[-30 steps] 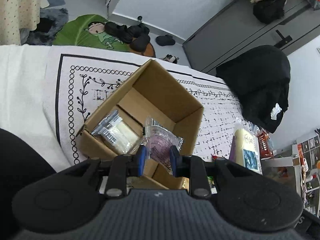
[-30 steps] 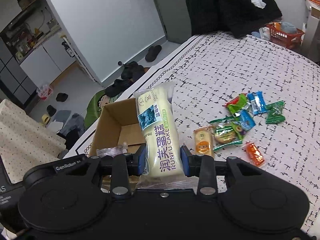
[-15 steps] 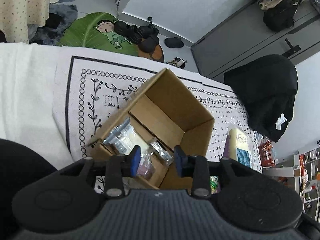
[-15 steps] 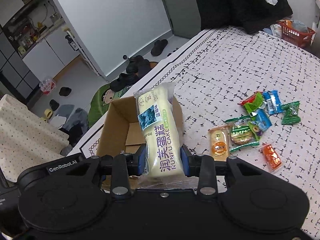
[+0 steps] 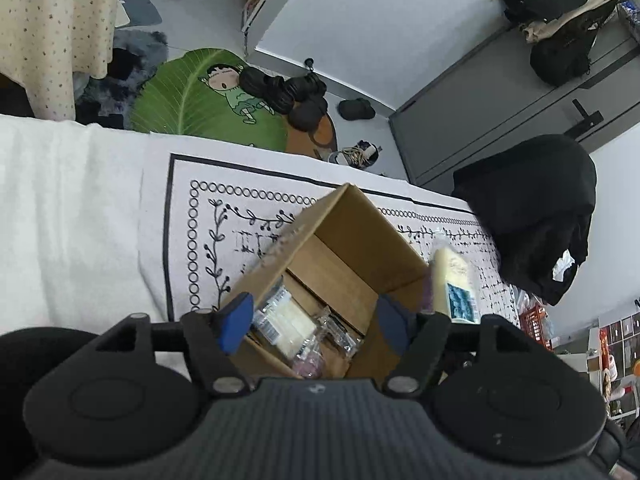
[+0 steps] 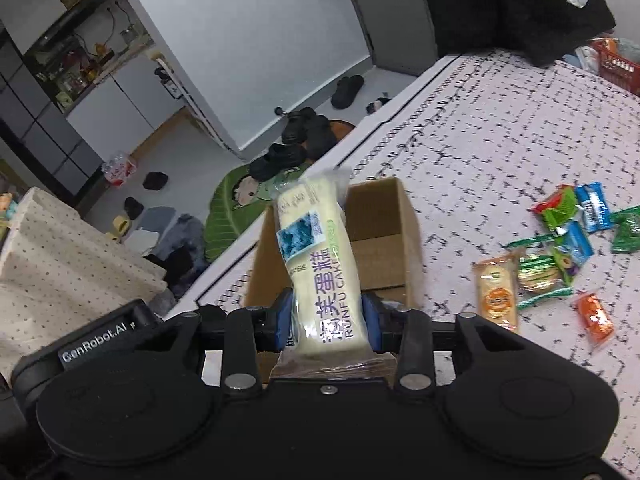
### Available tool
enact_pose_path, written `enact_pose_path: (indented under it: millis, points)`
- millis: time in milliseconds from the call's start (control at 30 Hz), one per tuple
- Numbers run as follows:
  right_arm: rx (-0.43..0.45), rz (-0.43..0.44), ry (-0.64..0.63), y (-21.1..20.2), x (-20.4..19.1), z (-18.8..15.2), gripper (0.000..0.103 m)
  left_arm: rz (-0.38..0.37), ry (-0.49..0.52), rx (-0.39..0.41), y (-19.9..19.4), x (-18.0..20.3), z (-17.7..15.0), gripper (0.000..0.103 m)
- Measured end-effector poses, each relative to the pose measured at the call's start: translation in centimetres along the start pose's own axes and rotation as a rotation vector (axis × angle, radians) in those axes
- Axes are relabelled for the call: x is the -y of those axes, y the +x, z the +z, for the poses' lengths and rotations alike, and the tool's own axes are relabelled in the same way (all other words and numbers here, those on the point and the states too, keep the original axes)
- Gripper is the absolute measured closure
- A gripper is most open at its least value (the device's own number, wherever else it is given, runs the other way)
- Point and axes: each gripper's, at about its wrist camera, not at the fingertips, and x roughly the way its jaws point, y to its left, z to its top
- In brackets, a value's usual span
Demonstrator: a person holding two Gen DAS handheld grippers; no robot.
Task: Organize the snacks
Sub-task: 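Open the left tool dropping the purple packet into the box while the right tool releases the cake packet, then withdraw both open tools from the box toward the snack pile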
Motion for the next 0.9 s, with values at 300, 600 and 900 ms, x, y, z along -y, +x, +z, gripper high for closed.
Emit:
enact_pose_path:
  millis: [300, 600, 900]
  points:
    - [0.035, -0.055, 0.004, -2.1, 1.7, -0.3, 0.047, 0.013, 0.020, -0.006, -0.3, 0.3, -0.4, 0.030]
    - [0.063, -0.105, 0.000, -4.2, 3.7, -1.3, 0.030, -0.002, 0.076, 0.005, -1.0, 1.9, -1.6, 0.006]
    - [0.086, -0.147, 0.011, -5.8, 6.1, -2.2, 0.017, -0.022, 0.135, 0.008, -1.3, 3.6, -3.1, 0.000]
